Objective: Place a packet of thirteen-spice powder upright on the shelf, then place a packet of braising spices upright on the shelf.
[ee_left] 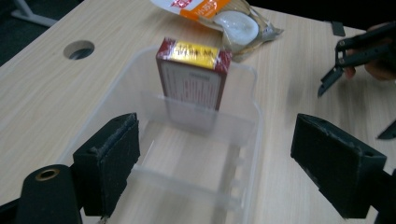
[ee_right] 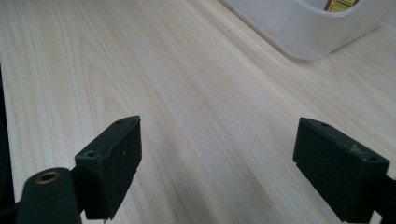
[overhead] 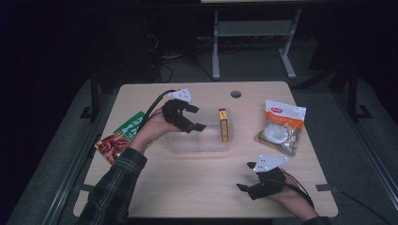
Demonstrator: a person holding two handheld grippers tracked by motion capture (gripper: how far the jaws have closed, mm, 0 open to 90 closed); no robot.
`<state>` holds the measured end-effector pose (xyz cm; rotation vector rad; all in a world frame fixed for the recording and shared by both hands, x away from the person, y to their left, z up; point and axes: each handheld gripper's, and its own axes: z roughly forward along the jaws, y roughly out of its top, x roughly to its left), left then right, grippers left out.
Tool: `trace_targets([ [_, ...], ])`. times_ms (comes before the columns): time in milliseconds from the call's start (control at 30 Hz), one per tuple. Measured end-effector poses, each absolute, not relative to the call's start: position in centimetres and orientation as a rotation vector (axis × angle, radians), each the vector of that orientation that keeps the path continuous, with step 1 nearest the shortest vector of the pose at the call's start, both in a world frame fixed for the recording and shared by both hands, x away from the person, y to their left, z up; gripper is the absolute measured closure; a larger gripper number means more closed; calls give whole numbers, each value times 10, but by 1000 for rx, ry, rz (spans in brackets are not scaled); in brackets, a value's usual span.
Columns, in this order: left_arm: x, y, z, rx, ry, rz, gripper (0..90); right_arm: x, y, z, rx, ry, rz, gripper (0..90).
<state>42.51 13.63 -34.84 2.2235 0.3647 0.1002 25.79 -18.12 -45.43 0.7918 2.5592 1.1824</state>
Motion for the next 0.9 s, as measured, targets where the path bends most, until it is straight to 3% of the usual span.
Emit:
trace_targets([
  [900, 392, 242, -361, 2209, 589, 309, 152, 263, -178, -458, 808, 2576, 1170, 150],
])
